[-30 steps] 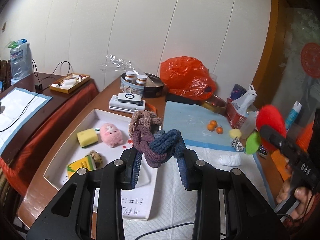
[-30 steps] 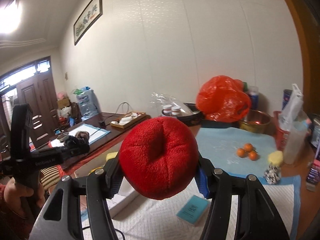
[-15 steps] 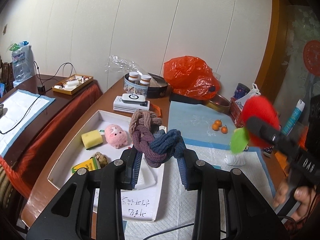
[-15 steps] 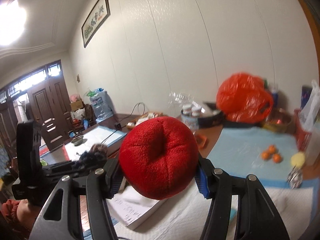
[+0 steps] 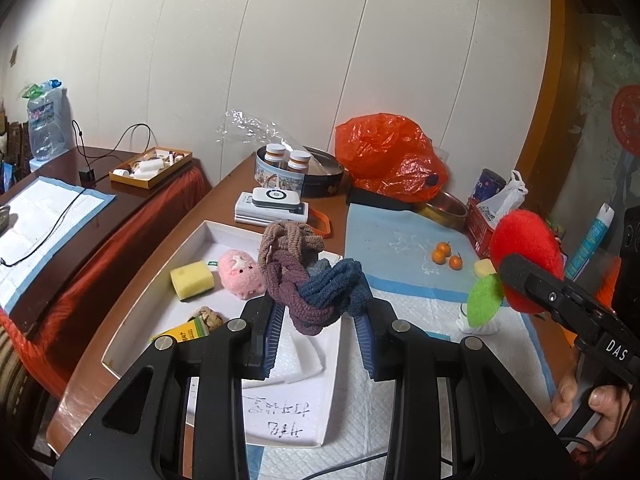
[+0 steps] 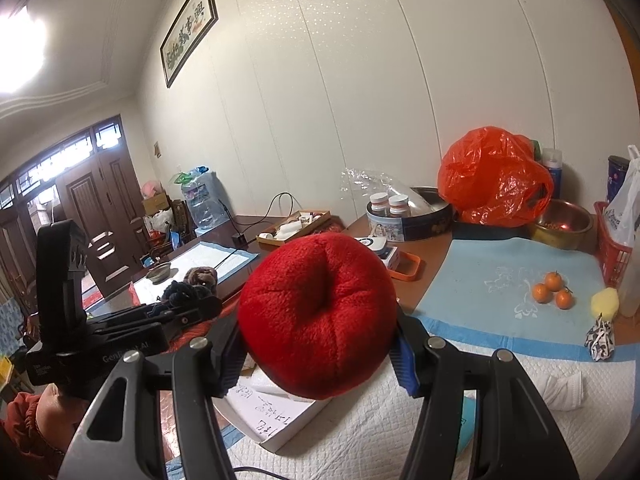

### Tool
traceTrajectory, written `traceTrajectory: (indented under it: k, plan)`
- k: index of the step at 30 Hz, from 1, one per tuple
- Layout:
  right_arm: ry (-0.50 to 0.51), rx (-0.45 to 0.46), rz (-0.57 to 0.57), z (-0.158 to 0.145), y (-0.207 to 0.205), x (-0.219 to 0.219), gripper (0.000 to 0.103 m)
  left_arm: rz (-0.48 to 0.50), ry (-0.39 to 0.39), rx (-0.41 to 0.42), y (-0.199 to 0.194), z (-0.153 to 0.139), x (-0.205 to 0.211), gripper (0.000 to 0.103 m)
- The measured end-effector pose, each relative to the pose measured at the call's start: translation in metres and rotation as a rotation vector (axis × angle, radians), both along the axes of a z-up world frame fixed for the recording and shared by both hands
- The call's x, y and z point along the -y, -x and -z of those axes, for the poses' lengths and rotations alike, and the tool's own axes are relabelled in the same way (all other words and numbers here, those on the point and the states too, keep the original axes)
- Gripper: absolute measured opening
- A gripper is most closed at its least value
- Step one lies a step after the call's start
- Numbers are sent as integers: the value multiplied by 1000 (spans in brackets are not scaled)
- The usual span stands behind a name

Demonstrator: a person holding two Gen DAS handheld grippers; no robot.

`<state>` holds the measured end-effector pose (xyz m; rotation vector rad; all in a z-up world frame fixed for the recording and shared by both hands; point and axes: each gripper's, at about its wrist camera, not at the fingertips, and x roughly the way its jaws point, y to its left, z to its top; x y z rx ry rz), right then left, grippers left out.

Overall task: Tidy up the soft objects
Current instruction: 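Carry the cloth in the left tool while the right tool carries the red ball over the tray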

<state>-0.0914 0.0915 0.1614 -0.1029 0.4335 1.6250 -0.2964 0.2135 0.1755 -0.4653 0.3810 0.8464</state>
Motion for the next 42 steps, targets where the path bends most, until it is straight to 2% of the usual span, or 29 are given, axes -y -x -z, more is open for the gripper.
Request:
traceTrajectory:
  k: [9,15,21,25,30,42]
  plan:
    - [10,-1,-1,2,1,-2,60,-12,7,-10,3,4,-2,32]
    - [16,-14,5,2,-4,-5,60,-21,-14,-36,5,-2,-10,32]
    - [1,-35,28,-5,-12,-10,60,-60,-49,-19,23,-17,-15,32]
    - [4,-62,39,-4,-13,-15,60,-63,-45,-24,32,-14,-14,32]
    - [27,-77,31,0,-4,-24,61,-62,-21,-23,40,-7,-20,32]
    - [28,-68,42,0,12,-42,61,-37,-23,-20,53,-8,-38,32]
